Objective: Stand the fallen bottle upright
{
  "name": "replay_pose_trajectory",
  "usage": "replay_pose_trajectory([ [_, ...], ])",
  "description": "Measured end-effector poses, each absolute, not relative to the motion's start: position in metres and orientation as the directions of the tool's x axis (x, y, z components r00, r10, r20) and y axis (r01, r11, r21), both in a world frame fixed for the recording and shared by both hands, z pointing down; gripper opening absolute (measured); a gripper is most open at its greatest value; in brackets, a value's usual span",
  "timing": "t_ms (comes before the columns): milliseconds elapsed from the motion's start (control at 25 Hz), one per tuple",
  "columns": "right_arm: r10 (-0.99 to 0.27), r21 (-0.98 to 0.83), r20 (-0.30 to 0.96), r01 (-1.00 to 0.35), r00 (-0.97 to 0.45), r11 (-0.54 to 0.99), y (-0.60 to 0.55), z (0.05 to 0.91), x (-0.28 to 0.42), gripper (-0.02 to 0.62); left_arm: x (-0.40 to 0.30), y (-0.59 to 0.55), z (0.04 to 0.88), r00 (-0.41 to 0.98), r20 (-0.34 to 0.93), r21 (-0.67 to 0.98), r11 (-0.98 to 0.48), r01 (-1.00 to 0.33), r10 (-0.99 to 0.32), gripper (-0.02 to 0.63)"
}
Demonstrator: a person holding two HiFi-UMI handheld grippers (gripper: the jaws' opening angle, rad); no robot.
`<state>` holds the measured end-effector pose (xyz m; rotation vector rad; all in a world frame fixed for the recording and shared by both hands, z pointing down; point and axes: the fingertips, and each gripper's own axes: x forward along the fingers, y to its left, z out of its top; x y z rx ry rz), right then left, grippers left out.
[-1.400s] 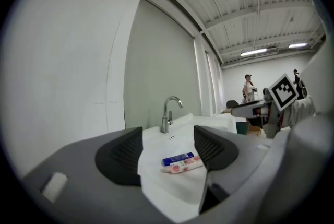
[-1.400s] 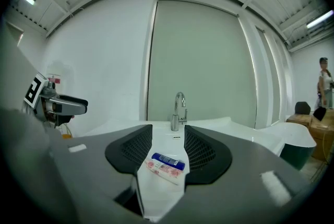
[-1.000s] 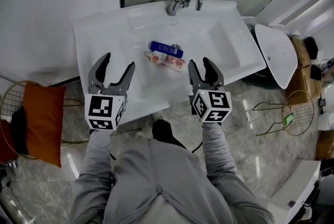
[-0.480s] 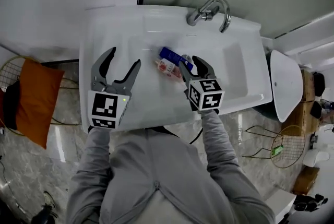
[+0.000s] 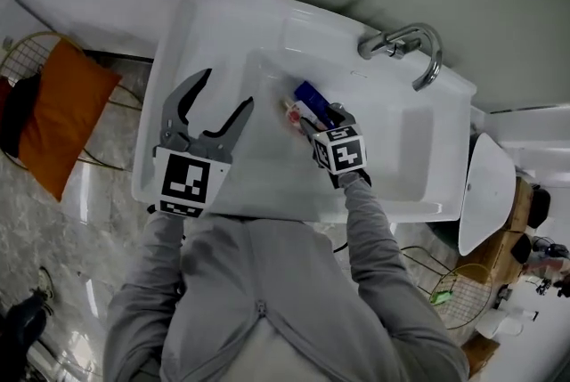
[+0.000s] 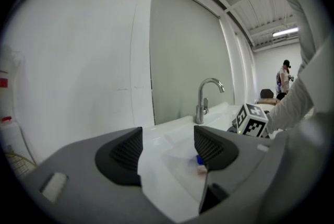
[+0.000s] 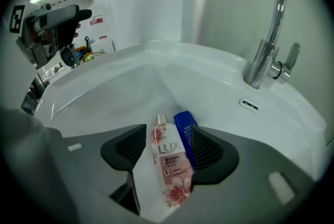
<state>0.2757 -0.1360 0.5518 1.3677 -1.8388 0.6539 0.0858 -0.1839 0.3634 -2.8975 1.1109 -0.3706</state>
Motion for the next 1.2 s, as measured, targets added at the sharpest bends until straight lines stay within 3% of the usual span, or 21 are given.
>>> replay_pose_trajectory([
  [800, -0.242, -0.018, 0.956, -0.854, -0.167, 0.519, -0.123, 0.637, 0.28, 0.284, 0.058, -0.188, 0.378, 0.607, 0.254, -0.094, -0.644, -0.759, -0.753, 0.337],
  [1200, 0.044, -0.182, 0.98, -0.792, -0.193, 0.583, -0.118, 0.652, 0.277, 0.305, 0.056, -0.193, 0.383, 0.59, 0.262, -0.08, -0.626, -0.775, -0.764, 0.337],
])
